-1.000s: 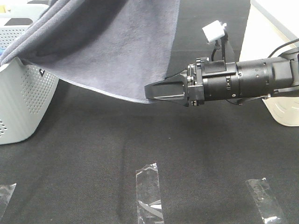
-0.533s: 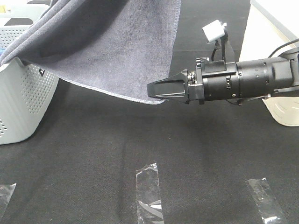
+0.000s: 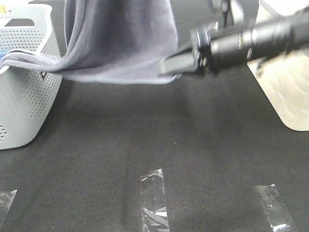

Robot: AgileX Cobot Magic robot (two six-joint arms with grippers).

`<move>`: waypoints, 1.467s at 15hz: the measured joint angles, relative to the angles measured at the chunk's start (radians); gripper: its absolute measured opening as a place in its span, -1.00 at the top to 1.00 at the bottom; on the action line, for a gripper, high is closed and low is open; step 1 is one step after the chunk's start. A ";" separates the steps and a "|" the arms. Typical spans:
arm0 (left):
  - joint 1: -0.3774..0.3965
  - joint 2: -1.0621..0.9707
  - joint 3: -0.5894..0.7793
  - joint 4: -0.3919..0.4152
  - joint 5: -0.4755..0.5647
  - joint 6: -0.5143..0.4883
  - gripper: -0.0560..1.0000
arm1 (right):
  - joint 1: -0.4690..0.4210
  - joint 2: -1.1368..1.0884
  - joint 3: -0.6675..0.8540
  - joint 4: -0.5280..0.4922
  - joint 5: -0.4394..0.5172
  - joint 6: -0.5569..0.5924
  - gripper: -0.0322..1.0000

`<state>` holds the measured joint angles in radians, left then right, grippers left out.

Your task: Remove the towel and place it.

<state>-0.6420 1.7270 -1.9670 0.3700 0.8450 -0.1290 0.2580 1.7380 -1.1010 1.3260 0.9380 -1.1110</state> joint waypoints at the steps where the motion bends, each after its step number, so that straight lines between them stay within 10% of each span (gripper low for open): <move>1: 0.037 0.016 0.000 -0.002 -0.005 -0.004 0.89 | 0.000 -0.020 -0.078 -0.155 -0.037 0.155 0.94; 5: 0.163 0.091 0.000 -0.008 -0.191 -0.017 0.89 | 0.000 -0.028 -0.451 -0.813 -0.058 0.743 0.94; 9: 0.214 0.131 -0.003 -0.011 -0.517 -0.018 0.89 | 0.000 -0.007 -0.813 -1.218 -0.066 0.980 0.94; 16: 0.287 0.130 -0.163 -0.005 -0.894 -0.018 0.89 | 0.008 0.015 -1.168 -1.253 -0.331 0.971 0.94; 22: 0.289 0.215 -0.163 -0.066 -0.485 -0.018 0.89 | 0.012 0.072 -1.056 -1.267 -0.098 0.942 0.94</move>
<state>-0.3530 1.9420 -2.1300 0.3040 0.3600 -0.1470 0.2700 1.8100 -2.1570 0.0590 0.8400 -0.1690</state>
